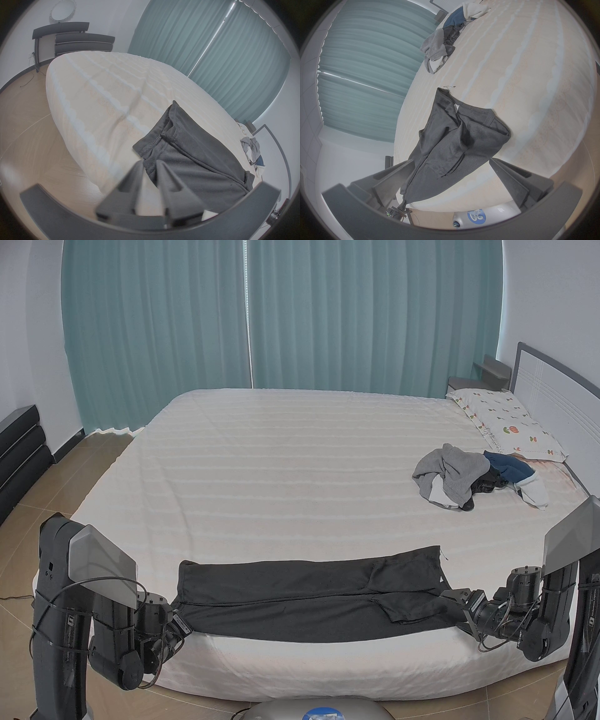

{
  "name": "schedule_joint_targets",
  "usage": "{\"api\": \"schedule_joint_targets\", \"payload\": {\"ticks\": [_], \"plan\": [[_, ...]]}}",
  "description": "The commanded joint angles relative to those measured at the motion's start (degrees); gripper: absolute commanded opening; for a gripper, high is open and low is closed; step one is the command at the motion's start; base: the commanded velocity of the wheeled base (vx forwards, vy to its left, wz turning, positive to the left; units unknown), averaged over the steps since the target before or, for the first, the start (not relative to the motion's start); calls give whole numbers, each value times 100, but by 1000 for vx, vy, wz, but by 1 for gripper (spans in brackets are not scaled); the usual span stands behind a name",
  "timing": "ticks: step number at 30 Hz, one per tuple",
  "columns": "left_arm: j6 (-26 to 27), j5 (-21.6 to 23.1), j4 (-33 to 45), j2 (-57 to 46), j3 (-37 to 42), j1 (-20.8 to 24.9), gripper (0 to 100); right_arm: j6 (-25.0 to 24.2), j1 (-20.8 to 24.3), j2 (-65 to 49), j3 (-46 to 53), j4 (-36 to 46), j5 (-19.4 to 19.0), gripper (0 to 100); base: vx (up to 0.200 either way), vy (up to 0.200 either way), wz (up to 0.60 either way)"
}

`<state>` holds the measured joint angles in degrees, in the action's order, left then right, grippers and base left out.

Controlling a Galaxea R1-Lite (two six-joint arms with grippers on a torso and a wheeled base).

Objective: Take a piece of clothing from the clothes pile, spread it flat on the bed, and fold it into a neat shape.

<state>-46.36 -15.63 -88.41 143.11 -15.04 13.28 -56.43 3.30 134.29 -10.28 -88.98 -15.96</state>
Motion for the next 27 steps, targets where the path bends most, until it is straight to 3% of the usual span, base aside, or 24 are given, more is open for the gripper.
{"api": "schedule_joint_targets", "payload": {"ticks": [1,13,18,27], "plan": [[-5,7,-1,16,1,0,100,0,4,-8,-1,-93,-4,100,0,0,0],[4,139,-159,-450,344,-71,100,-70,-251,-298,-9,-93,-30,100,0,0,0],[-286,350,-159,-784,283,-229,100,-70,-392,-351,-18,-93,-65,100,0,0,0],[-391,570,-159,-784,239,-317,100,-61,-409,-290,-45,-93,-74,100,200,0,0]]}}
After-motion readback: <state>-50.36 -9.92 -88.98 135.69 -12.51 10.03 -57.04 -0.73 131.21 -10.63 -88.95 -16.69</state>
